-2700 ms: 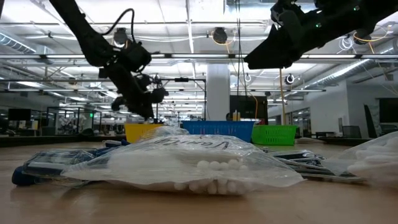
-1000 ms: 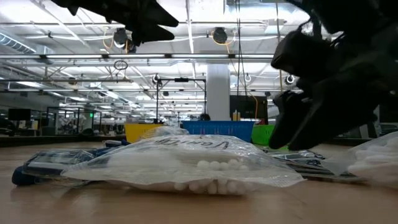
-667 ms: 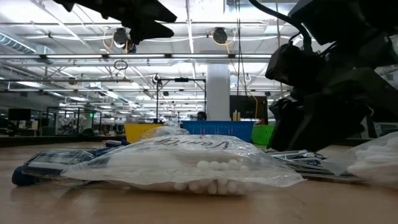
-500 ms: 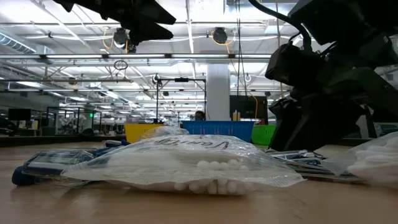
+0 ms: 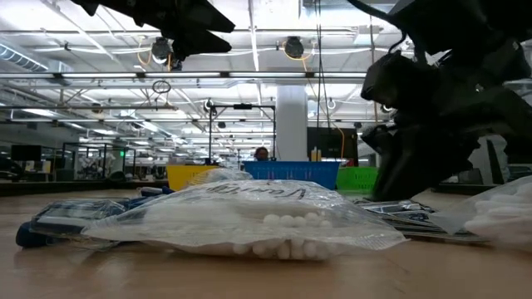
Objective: Pick & Place Travel size toiletries
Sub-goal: Put the silver nail cutter into the yellow basket
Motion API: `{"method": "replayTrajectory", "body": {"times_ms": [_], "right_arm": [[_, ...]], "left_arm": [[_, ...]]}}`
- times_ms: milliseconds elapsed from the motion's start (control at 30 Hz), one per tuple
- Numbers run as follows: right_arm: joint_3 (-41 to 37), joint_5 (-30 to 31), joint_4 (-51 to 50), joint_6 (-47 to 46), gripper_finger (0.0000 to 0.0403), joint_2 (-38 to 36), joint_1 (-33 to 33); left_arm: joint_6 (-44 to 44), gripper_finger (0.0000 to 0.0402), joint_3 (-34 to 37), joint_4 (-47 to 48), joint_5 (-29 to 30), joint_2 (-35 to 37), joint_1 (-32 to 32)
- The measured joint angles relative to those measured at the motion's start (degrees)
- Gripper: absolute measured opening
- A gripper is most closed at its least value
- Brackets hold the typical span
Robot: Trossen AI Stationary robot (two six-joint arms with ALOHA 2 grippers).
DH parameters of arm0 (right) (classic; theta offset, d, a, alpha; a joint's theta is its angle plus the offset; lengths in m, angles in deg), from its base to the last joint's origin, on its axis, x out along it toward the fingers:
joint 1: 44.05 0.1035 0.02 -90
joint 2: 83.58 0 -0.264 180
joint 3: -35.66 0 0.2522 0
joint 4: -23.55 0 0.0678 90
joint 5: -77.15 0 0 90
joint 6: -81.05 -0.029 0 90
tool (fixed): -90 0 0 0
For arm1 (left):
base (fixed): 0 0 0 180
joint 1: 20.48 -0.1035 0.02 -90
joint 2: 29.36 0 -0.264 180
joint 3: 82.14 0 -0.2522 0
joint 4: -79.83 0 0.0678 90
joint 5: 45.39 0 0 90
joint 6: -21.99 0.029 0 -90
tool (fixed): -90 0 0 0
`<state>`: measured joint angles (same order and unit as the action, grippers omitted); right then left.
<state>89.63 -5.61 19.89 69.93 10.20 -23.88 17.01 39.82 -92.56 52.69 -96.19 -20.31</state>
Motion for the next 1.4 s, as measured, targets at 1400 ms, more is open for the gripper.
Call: {"method": "replayTrajectory", "body": {"times_ms": [1400], "right_arm": [[-16.2, -10.6, 59.6, 17.3, 0.0031, -15.9, -16.0]], "left_arm": [[10.7, 0.0255, -0.5, -53.0, -14.1, -27.8, 2.8]]}}
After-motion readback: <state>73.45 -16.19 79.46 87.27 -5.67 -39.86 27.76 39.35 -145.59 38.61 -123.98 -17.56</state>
